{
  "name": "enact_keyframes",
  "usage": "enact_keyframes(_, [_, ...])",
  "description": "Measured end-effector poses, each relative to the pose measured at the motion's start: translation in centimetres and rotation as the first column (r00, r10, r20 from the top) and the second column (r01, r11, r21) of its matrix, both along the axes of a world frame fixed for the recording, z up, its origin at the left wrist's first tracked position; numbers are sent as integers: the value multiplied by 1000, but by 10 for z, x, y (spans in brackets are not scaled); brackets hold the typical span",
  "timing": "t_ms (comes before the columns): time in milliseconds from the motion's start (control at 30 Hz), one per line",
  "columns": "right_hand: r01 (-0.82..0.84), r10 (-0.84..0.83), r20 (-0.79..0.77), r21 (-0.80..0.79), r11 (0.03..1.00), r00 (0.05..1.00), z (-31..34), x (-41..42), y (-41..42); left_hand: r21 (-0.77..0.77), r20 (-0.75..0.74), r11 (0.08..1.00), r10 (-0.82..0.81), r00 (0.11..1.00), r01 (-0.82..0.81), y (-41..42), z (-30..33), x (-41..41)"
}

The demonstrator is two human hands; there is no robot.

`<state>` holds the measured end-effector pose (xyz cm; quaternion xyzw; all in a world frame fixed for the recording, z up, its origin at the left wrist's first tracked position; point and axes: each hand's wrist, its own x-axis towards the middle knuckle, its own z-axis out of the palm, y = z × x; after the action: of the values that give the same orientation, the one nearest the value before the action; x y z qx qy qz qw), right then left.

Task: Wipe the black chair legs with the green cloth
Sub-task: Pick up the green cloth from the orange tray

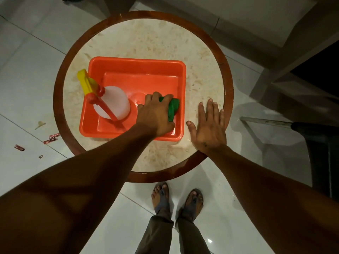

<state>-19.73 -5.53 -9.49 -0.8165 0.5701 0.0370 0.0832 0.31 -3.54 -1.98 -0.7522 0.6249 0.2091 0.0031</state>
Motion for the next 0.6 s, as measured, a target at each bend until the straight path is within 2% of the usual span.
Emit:
enact_keyframes(133, [-27,26,9,67,997,1000,14,-8,2,-44,-74,997,56,996,-60,8,16,4])
enact_keyframes(233, [-19,16,31,92,996,999,33,-24,10,-120,-149,980,137,979,-156,16,37,0])
enact_keyframes(367, [-6,-1,59,110,994,998,61,-61,26,-239,-206,949,156,966,-205,26,73,-23])
enact_keyframes(467, [2,-9,60,123,992,998,74,-105,46,-331,-231,923,125,965,-199,46,93,-62])
enact_keyframes(600, [-2,0,13,141,990,1000,87,-182,73,-377,-285,907,80,955,-188,94,99,-144])
